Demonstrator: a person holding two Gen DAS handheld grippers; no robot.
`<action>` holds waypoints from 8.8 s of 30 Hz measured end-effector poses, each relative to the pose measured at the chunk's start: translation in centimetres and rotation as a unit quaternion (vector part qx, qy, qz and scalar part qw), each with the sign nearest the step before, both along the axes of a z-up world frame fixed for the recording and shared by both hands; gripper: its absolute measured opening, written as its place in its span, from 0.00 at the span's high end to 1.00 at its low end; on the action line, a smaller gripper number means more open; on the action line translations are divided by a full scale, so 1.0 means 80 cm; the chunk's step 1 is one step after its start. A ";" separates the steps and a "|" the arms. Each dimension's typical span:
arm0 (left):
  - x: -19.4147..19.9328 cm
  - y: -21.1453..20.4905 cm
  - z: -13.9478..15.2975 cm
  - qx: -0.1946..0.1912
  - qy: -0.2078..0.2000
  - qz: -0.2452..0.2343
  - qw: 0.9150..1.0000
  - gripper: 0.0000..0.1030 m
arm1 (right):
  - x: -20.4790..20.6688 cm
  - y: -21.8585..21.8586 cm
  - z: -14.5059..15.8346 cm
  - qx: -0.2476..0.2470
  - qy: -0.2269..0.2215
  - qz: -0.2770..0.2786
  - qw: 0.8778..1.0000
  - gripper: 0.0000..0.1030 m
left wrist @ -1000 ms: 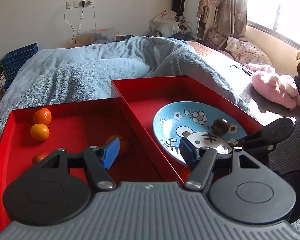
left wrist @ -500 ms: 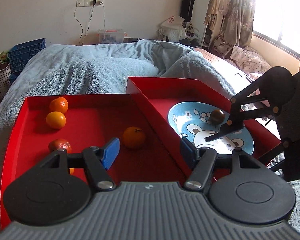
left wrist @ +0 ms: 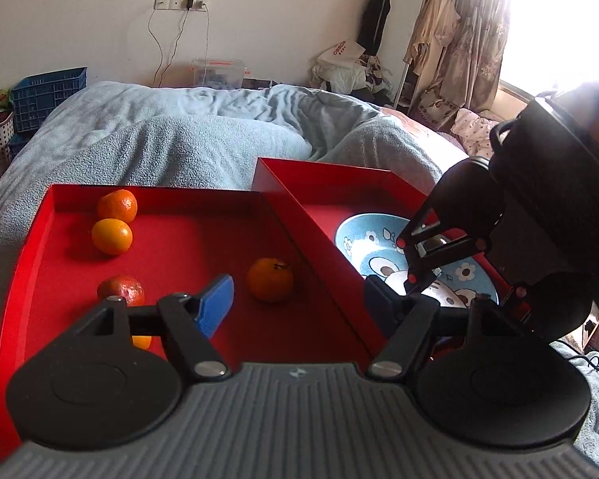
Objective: Organize fruits
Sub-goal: 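Lower the red apple onto the blue plate and open the right tool, then grasp the large orange beside the tray divider with the right tool, then grasp the second dark plum with the left tool while the right tool holds the orange, then place the dark plum and the large orange on the plate, opening both tools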
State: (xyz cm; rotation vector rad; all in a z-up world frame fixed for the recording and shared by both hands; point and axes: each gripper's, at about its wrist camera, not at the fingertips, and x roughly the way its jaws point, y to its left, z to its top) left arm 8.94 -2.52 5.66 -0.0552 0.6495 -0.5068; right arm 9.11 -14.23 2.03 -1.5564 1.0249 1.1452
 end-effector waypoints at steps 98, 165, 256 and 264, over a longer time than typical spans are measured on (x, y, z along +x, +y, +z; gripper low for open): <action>-0.080 0.067 -0.024 0.075 0.000 0.145 0.987 0.22 | 0.055 -0.004 0.025 0.358 -0.130 -0.349 0.856 0.47; -0.024 0.054 -0.041 0.151 0.051 0.147 0.976 0.57 | -0.111 -0.059 0.027 0.595 -0.117 -0.444 0.660 0.61; -0.081 -0.027 0.018 0.070 -0.026 0.066 0.995 0.32 | -0.057 -0.217 0.003 0.527 -0.213 -0.613 0.548 0.44; -0.075 0.029 0.010 0.067 -0.026 0.113 0.991 0.32 | -0.059 -0.171 0.038 0.541 -0.205 -0.573 0.581 0.44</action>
